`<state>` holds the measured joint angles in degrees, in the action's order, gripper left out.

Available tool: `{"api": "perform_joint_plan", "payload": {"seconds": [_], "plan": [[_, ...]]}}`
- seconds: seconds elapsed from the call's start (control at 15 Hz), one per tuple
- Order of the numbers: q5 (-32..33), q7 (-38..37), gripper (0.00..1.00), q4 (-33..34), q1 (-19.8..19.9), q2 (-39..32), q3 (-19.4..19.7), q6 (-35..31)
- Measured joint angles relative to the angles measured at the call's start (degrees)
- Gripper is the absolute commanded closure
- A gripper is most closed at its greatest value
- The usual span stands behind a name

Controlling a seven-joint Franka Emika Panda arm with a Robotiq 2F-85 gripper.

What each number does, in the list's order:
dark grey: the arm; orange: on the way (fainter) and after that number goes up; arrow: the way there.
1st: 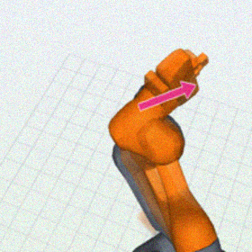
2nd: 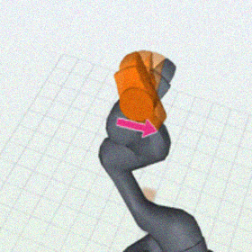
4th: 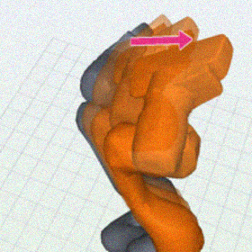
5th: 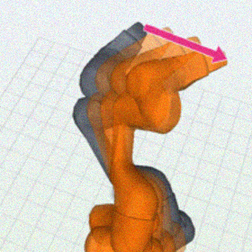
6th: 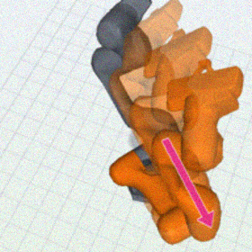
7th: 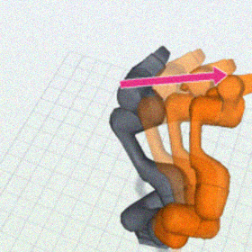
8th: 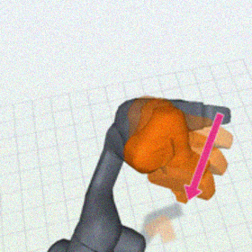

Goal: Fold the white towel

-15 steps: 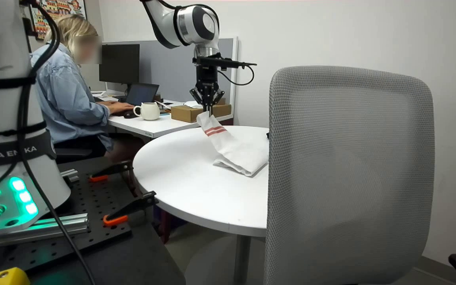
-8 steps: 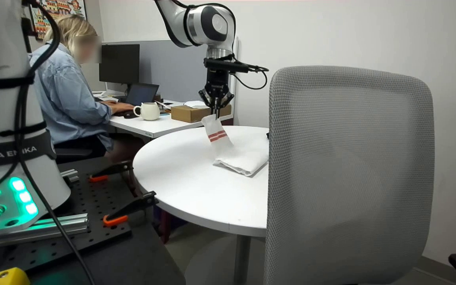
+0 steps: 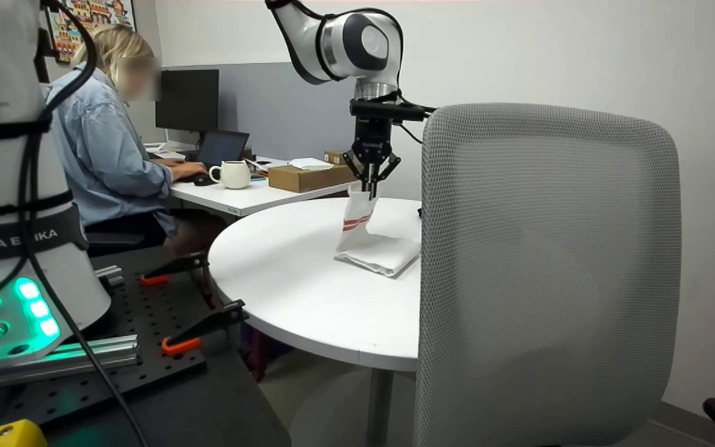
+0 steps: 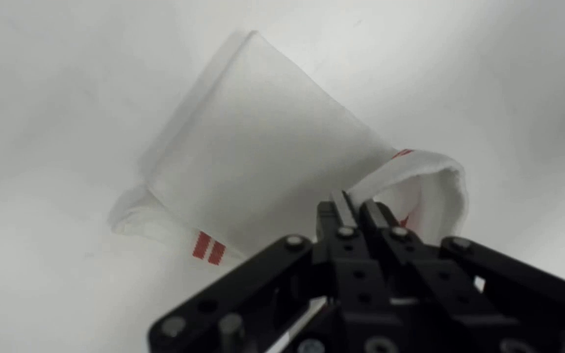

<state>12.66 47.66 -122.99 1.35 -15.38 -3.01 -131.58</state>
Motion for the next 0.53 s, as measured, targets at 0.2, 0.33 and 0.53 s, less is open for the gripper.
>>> {"api": "perform_joint_plan", "payload": {"seconds": [0.2, 0.33, 0.53], "plan": [[1.55, -0.24, 0.68, 0.71, 1.28, -0.37, 2.12, -0.62], [3.21, -0.61, 0.62, 1.07, 2.28, -0.63, 3.79, -0.67], [6.7, -1.75, 0.39, 1.23, 3.5, -1.19, 6.17, -0.67]]}}
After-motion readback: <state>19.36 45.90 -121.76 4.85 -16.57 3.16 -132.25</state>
